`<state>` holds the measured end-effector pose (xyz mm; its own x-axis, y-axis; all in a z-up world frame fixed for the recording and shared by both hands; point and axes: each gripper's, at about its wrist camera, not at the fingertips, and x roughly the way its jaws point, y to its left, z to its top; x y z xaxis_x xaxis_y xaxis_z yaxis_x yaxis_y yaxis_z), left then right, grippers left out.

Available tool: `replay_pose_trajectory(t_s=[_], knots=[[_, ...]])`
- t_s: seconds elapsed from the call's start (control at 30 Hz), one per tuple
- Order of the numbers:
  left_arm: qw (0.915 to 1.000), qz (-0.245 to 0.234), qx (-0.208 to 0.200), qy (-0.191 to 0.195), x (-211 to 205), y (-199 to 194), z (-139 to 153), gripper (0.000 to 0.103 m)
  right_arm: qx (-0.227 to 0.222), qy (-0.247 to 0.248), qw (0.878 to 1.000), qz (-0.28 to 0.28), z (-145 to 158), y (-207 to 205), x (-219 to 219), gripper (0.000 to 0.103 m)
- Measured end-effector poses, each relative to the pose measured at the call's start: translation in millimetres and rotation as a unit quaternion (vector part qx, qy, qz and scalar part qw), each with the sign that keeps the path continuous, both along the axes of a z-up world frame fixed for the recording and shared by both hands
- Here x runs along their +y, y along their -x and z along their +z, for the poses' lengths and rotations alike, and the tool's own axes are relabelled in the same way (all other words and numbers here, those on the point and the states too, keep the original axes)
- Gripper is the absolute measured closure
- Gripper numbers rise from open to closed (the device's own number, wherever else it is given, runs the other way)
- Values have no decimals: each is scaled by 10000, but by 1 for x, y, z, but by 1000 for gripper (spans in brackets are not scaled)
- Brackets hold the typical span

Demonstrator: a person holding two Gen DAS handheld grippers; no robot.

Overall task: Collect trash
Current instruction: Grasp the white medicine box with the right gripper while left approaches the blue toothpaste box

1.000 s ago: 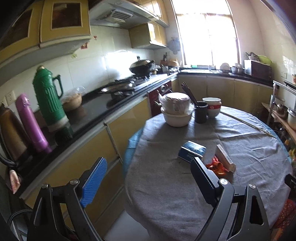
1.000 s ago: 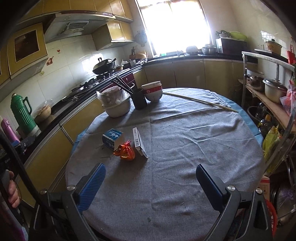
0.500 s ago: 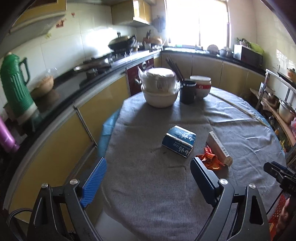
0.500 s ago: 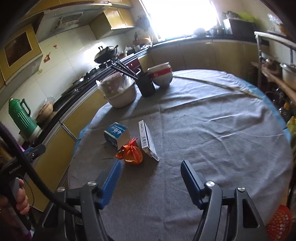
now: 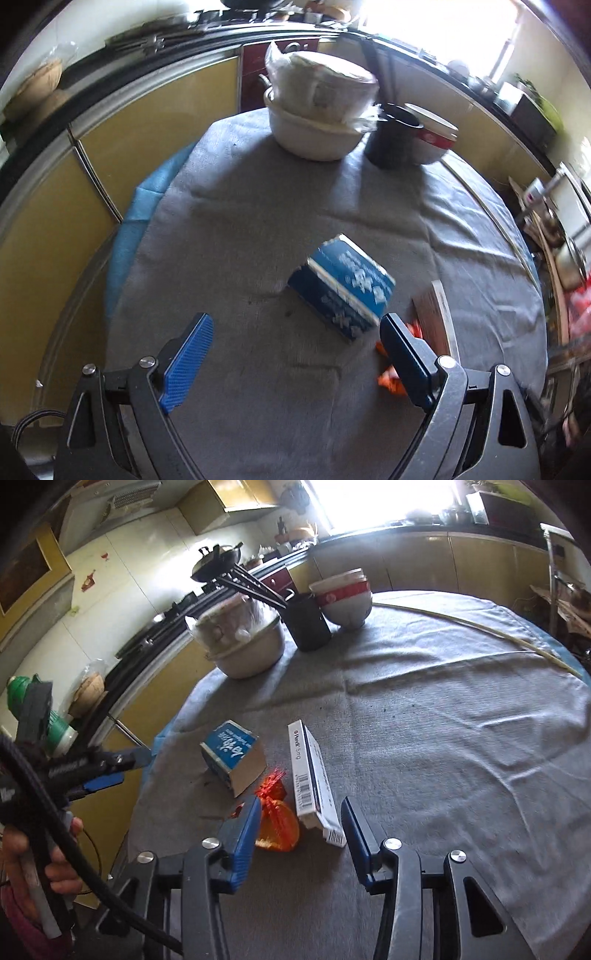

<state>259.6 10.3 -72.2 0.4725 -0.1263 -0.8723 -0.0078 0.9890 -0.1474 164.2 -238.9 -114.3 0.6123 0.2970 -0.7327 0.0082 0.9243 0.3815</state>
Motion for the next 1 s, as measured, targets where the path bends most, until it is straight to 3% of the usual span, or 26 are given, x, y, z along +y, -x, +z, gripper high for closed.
replay_pose_trajectory(t_s=[0.23,0.43,0.63,1.0], knots=[[9998,-12,144,-103,-15,-24,-7,11,98,190,9997,144,-13,-23,13,54],[9970,405,594,303,-11,-29,-26,11,154,574,9978,280,-24,-39,27,54],[9917,759,935,450,-18,-36,-44,11,300,460,9983,172,-38,-40,17,80],[9826,886,1233,1074,-32,-51,-74,13,128,198,9997,57,-37,-21,-9,85]])
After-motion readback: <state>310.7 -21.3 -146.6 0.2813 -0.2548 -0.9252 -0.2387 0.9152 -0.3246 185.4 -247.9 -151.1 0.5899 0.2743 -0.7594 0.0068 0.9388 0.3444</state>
